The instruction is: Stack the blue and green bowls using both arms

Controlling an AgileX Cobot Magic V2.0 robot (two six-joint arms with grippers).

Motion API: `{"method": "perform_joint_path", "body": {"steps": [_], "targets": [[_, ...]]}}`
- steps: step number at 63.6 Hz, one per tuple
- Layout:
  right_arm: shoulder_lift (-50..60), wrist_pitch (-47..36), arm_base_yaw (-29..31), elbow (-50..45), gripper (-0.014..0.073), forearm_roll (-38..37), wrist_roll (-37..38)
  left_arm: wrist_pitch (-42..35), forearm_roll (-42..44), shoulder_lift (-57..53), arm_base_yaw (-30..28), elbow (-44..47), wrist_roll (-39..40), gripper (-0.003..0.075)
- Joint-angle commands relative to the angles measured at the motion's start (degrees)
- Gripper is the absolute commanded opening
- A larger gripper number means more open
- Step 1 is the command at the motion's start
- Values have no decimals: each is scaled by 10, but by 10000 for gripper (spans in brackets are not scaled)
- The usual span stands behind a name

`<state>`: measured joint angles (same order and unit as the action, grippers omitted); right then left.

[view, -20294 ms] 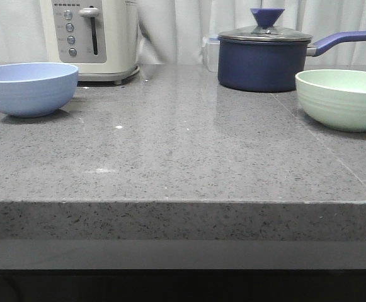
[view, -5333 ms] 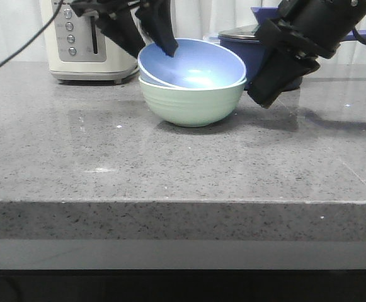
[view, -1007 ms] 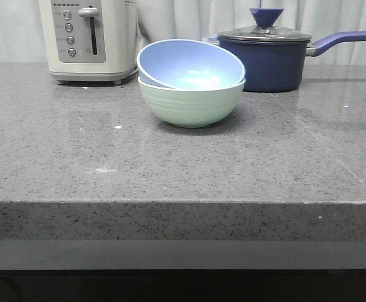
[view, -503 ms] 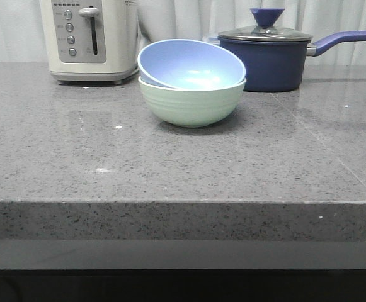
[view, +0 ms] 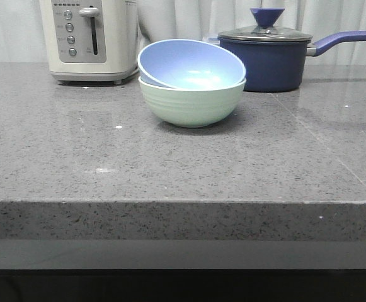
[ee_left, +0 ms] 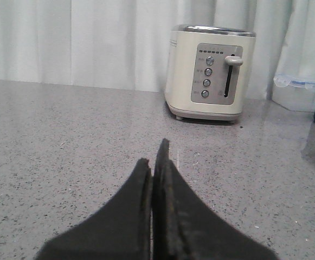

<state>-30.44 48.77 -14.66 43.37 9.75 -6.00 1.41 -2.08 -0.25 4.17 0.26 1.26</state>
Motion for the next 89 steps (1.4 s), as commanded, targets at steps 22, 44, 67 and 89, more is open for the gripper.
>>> {"method": "perform_joint_path", "body": {"steps": [22, 44, 67, 89], "targets": [[-2, -40, 0, 14, -54, 0, -1, -42, -1, -10, -1, 2, 2, -20], [9, -46, 4, 8, -54, -7, -2, -42, -1, -10, -1, 2, 2, -20], [189, -338, 119, -221, -54, -28, -8, -42, -1, -10, -1, 2, 2, -20], [309, -504, 133, -421, -54, -28, -8, -42, -1, -10, -1, 2, 2, -20]]}}
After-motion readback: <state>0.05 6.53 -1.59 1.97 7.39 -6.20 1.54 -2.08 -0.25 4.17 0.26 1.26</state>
